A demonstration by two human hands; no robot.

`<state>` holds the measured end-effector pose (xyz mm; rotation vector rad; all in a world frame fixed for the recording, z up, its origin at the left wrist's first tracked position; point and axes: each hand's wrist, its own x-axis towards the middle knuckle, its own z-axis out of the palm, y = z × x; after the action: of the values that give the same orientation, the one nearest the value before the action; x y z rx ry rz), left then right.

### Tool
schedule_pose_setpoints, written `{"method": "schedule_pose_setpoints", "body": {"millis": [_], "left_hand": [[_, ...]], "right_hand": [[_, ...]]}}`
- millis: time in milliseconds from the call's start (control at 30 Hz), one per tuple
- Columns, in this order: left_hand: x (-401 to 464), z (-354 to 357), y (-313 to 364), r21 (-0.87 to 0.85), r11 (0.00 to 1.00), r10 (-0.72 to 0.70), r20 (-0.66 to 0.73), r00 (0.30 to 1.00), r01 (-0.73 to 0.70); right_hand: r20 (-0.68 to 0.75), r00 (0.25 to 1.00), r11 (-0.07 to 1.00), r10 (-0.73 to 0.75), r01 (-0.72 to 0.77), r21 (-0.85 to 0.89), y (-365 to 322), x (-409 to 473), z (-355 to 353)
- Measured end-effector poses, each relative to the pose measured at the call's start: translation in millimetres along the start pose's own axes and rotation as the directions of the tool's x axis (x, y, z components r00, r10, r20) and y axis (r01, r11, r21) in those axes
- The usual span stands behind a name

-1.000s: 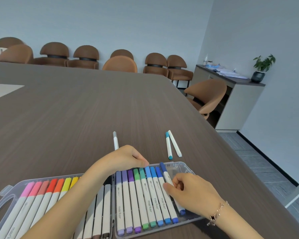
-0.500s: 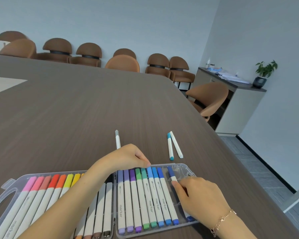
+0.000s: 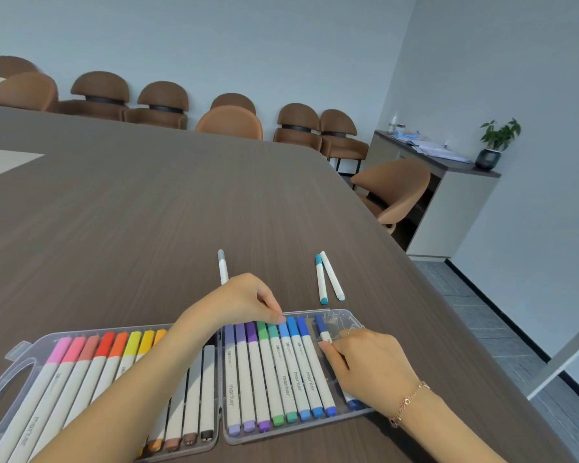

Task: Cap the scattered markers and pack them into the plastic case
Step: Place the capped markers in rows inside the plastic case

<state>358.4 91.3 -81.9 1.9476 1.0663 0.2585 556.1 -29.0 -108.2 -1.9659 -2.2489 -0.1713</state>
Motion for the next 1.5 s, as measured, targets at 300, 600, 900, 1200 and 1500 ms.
{"method": "schedule_pose_setpoints", "body": {"millis": [300, 600, 900, 1200, 1500], "left_hand": [[-4.1, 4.3, -1.6, 0.006, 1.0, -0.002, -0.066, 0.998, 0.003], [-4.5, 4.9, -2.3, -0.002, 1.0, 0.002, -0.076, 0.997, -0.002], [-3.7, 5.0, -2.7, 0.025, 1.0, 0.008, -0.062, 0.998, -0.007], [-2.6, 4.0, -3.9, 0.009, 1.0, 0.006, -0.051, 0.999, -0.005], [-2.2, 4.1, -5.0, 0.007, 1.0, 0.004, -0.047, 0.999, -0.004]], "right_hand": [[0.193, 0.97, 0.953, 0.149, -0.193, 0.232, -30.5, -6.4, -25.2], [0.44, 0.861, 0.855, 0.256, -0.414, 0.313, -37.7, 18.2, -27.3], [0.373, 0.893, 0.928, 0.251, -0.332, 0.172, -43.6, 17.7, -35.8], [0.418, 0.85, 0.799, 0.321, -0.48, 0.362, -36.6, 23.1, -38.0], [0.488, 0.831, 0.84, 0.268, -0.45, 0.304, -15.8, 28.8, -39.9]]}}
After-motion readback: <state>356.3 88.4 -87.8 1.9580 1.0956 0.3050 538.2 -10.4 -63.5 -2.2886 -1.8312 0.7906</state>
